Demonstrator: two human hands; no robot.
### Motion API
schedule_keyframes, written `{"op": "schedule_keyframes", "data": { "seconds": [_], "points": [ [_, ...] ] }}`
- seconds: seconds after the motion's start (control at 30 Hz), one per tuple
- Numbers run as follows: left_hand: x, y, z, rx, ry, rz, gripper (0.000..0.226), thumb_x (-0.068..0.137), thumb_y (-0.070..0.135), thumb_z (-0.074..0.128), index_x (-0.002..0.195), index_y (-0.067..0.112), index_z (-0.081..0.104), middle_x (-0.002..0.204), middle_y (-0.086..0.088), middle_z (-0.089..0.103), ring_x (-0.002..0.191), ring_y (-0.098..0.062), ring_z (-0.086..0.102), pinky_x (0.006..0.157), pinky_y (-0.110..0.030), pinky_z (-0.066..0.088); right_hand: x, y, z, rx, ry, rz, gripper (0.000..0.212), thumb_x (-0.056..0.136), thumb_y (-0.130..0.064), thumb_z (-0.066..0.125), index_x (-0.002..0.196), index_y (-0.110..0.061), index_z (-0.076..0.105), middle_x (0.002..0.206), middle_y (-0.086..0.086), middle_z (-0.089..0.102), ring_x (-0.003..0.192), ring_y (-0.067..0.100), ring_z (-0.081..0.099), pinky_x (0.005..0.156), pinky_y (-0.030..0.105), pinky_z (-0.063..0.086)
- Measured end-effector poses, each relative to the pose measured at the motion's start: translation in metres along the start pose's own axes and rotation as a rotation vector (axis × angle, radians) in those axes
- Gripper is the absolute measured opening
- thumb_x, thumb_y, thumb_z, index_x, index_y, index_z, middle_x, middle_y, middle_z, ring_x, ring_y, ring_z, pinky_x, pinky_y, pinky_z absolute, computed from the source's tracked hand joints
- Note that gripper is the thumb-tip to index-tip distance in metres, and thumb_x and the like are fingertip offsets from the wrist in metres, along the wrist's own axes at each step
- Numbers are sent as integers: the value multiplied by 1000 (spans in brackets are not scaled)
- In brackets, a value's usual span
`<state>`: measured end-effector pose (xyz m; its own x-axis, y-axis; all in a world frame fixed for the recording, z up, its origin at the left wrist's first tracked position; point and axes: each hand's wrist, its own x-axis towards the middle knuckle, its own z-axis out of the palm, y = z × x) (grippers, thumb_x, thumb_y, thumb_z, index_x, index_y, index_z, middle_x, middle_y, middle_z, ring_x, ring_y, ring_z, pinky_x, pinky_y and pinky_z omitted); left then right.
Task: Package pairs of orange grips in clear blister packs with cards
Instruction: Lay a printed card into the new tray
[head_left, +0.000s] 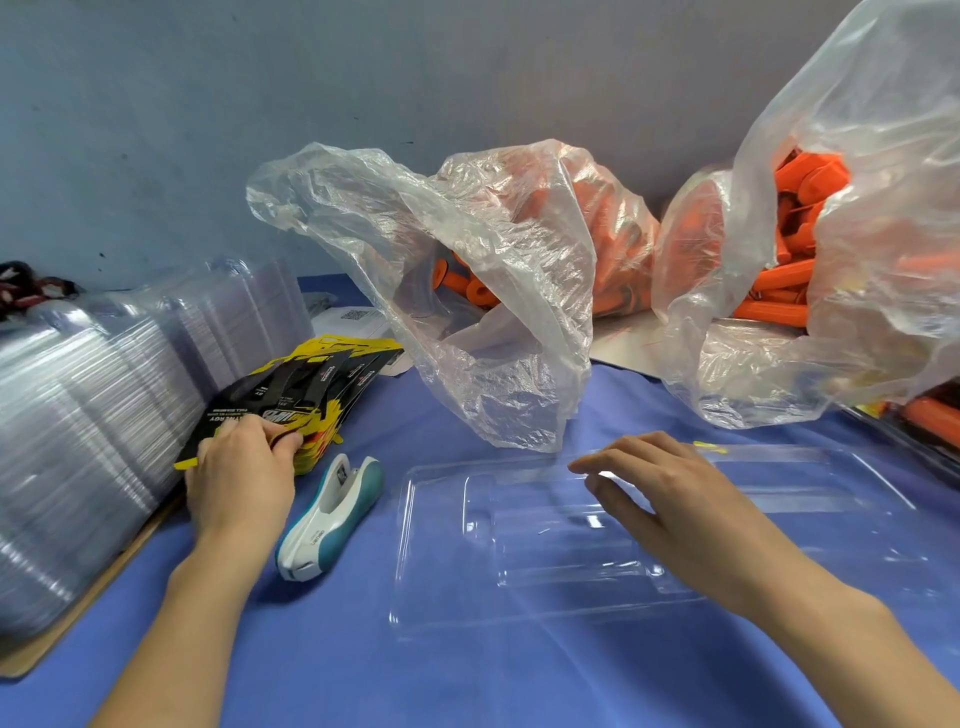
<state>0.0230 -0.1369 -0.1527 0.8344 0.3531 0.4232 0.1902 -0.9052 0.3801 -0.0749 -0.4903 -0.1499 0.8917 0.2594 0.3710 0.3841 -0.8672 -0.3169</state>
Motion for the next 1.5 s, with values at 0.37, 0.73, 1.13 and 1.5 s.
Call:
{"op": "schedule_keyframes", "data": {
  "seconds": [0.37, 0.73, 1.13, 1.5],
  "points": [
    [6, 5, -9, -393, -144, -111, 32, 86, 48, 70, 87, 16, 65, 92, -6, 67, 93, -34, 59, 84, -47, 47, 11, -30, 13, 34, -21, -55, 32, 102, -36, 43, 133, -38, 54, 126, -22, 54, 121, 6, 43, 99, 20, 32],
    [19, -3, -13, -823, -220, -147, 38, 89, 51, 62, 78, 14, 62, 70, 2, 62, 65, -13, 53, 60, -29, 42, 116, -147, 80, 90, -118, -110, 63, 101, -35, 45, 156, -25, 14, 156, -2, 25, 132, 27, 39, 106, 38, 33],
    [29, -27, -19, -909, -84, -136, 26, 99, 37, 56, 90, 13, 65, 78, 3, 65, 68, -9, 57, 59, -20, 46, 162, -168, 118, -132, -73, -225, 31, 105, -37, 37, 130, -39, 54, 119, -7, 58, 104, 26, 53, 79, 35, 36],
    [48, -38, -61, -1009, 424, -233, 28, 98, 44, 54, 74, 29, 50, 73, 9, 55, 70, -14, 52, 74, -44, 52, 155, -149, 111, -94, -113, -180, 32, 106, -35, 37, 130, -41, 56, 125, -9, 60, 106, 25, 54, 87, 36, 42]
  ]
}}
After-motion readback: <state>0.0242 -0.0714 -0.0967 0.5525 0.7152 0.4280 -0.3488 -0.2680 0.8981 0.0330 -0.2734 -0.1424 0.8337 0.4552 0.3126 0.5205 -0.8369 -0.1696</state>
